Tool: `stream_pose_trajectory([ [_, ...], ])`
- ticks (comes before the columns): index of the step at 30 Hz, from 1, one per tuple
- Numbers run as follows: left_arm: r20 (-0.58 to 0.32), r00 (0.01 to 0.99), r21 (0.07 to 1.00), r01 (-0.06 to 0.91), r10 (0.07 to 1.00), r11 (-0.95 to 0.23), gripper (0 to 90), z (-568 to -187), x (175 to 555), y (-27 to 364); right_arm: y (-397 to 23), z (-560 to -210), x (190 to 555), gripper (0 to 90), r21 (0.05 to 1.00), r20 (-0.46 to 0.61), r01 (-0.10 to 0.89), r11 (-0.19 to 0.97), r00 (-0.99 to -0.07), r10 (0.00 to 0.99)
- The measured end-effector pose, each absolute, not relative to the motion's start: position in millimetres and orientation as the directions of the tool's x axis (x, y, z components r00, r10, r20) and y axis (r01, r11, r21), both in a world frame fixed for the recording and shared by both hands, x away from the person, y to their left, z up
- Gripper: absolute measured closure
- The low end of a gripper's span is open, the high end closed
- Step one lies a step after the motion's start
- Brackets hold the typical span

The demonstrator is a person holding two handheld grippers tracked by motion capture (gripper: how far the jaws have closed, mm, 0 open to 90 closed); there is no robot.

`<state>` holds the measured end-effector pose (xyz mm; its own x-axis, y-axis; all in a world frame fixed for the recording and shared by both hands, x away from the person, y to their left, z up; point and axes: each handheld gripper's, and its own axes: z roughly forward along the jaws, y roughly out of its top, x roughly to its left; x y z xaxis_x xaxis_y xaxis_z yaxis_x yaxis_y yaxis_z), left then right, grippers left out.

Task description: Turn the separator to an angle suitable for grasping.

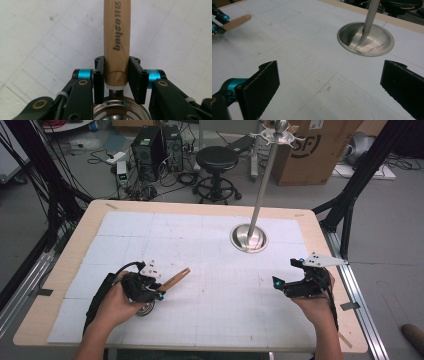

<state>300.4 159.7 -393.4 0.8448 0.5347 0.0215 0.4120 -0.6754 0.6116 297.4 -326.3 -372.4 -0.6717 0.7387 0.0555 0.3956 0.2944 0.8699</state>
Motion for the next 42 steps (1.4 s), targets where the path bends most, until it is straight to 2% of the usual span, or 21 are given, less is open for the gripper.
stream_pose_trajectory([
  [4,-0.036,0.845,0.720,0.392,0.534,-0.572,68.7,-379,298,168,-324,-371,297,1.0,0.871,0.055,0.392,0.296,-0.676,0.735],
  [10,-0.081,0.881,0.833,0.316,0.466,-0.453,68.7,-361,296,171,-320,-369,296,1.0,0.876,0.054,0.381,0.295,-0.685,0.726],
  [13,-0.064,0.900,0.850,0.276,0.432,-0.448,68.7,-358,295,165,-318,-367,296,1.0,0.877,0.046,0.375,0.299,-0.687,0.725],
  [19,-0.059,0.907,0.859,0.259,0.416,-0.443,68.7,-358,298,157,-315,-363,295,1.0,0.882,0.053,0.367,0.294,-0.699,0.714],
  [25,-0.078,0.912,0.898,0.240,0.404,-0.369,68.7,-358,306,155,-306,-357,297,1.0,0.894,0.053,0.343,0.290,-0.721,0.691],
  [34,-0.094,0.939,0.938,0.195,0.330,-0.288,68.7,-354,312,151,-299,-351,299,1.0,0.909,0.064,0.318,0.270,-0.746,0.662],
  [42,-0.082,0.950,0.948,0.167,0.301,-0.269,68.7,-358,316,140,-290,-346,302,1.0,0.928,0.098,0.297,0.227,-0.780,0.619],
])
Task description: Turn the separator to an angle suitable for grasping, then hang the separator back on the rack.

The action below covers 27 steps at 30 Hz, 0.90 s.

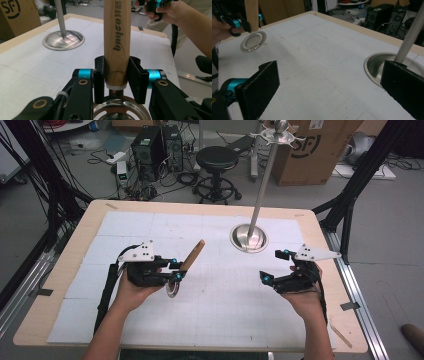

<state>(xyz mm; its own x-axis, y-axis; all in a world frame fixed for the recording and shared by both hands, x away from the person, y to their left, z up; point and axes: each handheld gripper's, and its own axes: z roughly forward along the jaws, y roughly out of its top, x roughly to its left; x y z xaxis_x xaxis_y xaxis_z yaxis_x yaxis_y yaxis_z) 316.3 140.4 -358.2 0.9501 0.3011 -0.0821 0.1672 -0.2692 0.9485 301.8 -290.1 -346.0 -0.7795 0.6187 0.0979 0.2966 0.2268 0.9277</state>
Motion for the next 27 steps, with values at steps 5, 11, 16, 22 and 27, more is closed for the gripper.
stream_pose_trajectory([
  [5,-0.078,0.956,0.948,0.159,0.282,-0.277,68.7,-360,317,131,-282,-339,300,1.0,0.934,0.089,0.273,0.230,-0.802,0.590],
  [11,-0.072,0.958,0.949,0.151,0.277,-0.275,68.7,-359,317,130,-279,-334,301,1.0,0.936,0.081,0.263,0.234,-0.809,0.582],
  [16,-0.077,0.960,0.958,0.146,0.270,-0.246,68.7,-355,319,133,-271,-329,306,1.0,0.947,0.100,0.243,0.211,-0.844,0.526],
  [22,-0.103,0.962,0.965,0.159,0.252,-0.209,68.6,-351,323,127,-249,-319,316,1.1,0.955,0.113,0.224,0.193,-0.881,0.460],
  [27,-0.095,0.970,0.968,0.143,0.224,-0.207,68.6,-352,326,115,-221,-311,325,1.1,0.958,0.117,0.208,0.199,-0.914,0.389],
])
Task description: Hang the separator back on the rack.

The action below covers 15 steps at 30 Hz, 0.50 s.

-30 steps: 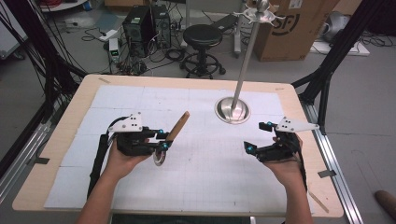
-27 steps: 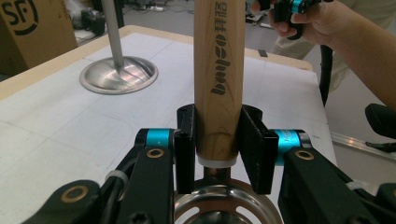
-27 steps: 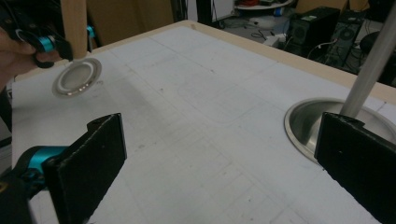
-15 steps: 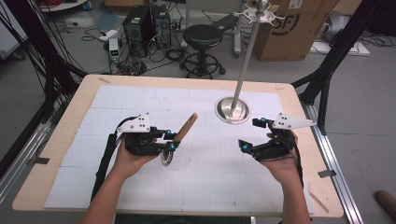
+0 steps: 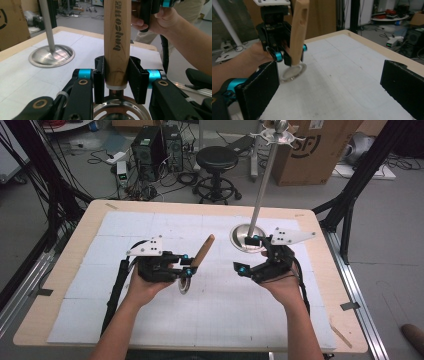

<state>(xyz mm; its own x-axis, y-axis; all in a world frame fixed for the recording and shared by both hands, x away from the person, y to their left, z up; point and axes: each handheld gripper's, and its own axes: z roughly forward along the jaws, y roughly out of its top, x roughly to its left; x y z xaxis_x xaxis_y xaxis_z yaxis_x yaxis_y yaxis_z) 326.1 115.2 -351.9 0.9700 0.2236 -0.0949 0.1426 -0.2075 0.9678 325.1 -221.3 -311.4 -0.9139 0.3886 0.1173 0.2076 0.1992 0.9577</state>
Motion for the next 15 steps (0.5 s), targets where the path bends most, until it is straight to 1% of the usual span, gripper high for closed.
stream_pose_trajectory([
  [3,-0.099,0.972,0.970,0.143,0.215,-0.199,68.6,-351,326,108,-209,-309,327,1.2,0.958,0.112,0.199,0.206,-0.923,0.369],
  [6,-0.097,0.973,0.971,0.138,0.208,-0.193,68.6,-348,326,103,-203,-309,329,3.8,0.960,0.111,0.190,0.206,-0.934,0.341],
  [11,-0.100,0.976,0.973,0.137,0.195,-0.185,68.6,-347,325,99,-198,-311,332,6.0,0.960,0.133,0.202,0.196,-0.940,0.314],
  [13,-0.102,0.976,0.974,0.137,0.190,-0.181,68.6,-347,324,98,-197,-311,332,8.0,0.961,0.134,0.198,0.195,-0.944,0.301],
  [14,-0.100,0.977,0.974,0.134,0.187,-0.183,68.6,-347,324,97,-197,-311,333,12.2,0.962,0.132,0.194,0.194,-0.947,0.292],
  [15,-0.102,0.977,0.974,0.136,0.186,-0.180,68.6,-348,324,96,-197,-311,333,14.6,0.964,0.133,0.189,0.186,-0.951,0.278],
])
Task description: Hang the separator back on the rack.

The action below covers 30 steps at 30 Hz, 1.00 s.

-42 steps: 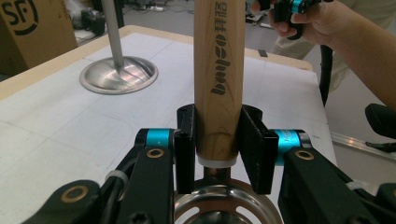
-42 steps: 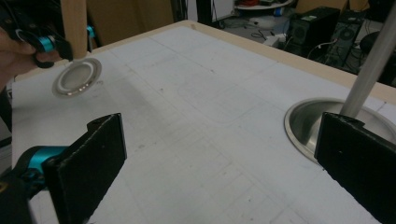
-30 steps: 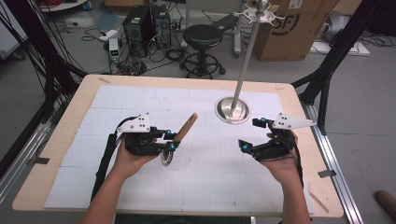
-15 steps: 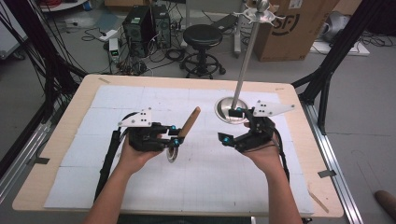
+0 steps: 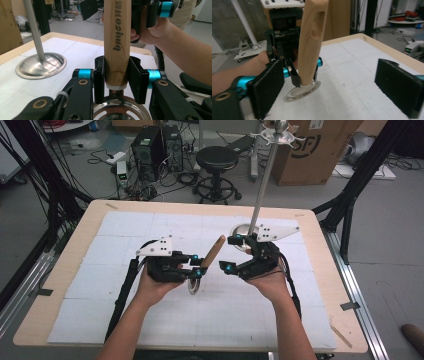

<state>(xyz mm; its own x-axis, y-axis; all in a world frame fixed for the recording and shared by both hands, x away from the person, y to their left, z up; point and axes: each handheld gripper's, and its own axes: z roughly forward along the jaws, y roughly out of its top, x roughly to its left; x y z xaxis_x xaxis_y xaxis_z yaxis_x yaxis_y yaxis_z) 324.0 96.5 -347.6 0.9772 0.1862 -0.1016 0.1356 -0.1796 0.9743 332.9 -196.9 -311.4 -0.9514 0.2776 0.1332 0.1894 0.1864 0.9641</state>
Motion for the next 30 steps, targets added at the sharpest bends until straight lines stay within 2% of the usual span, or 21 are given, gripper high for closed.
stream_pose_trajectory([
  [3,-0.097,0.979,0.976,0.129,0.178,-0.176,68.6,-348,323,95,-194,-312,332,16.9,0.967,0.139,0.187,0.174,-0.957,0.255],
  [9,-0.091,0.981,0.977,0.121,0.169,-0.178,68.6,-346,321,93,-185,-318,333,32.5,0.964,0.155,0.191,0.183,-0.969,0.194],
  [17,-0.090,0.982,0.978,0.118,0.164,-0.171,68.6,-346,320,91,-180,-321,335,46.0,0.966,0.177,0.199,0.163,-0.974,0.139],
  [20,-0.089,0.983,0.978,0.117,0.160,-0.175,68.6,-347,320,90,-181,-321,335,55.5,0.966,0.178,0.198,0.164,-0.976,0.127],
  [22,-0.089,0.984,0.977,0.116,0.157,-0.177,68.6,-348,320,89,-182,-320,335,66.3,0.969,0.178,0.194,0.156,-0.978,0.112],
  [30,-0.071,0.984,0.979,0.100,0.164,-0.177,68.3,-348,319,89,-178,-318,328,68.2,0.977,0.132,0.151,0.148,-0.983,0.131],
])
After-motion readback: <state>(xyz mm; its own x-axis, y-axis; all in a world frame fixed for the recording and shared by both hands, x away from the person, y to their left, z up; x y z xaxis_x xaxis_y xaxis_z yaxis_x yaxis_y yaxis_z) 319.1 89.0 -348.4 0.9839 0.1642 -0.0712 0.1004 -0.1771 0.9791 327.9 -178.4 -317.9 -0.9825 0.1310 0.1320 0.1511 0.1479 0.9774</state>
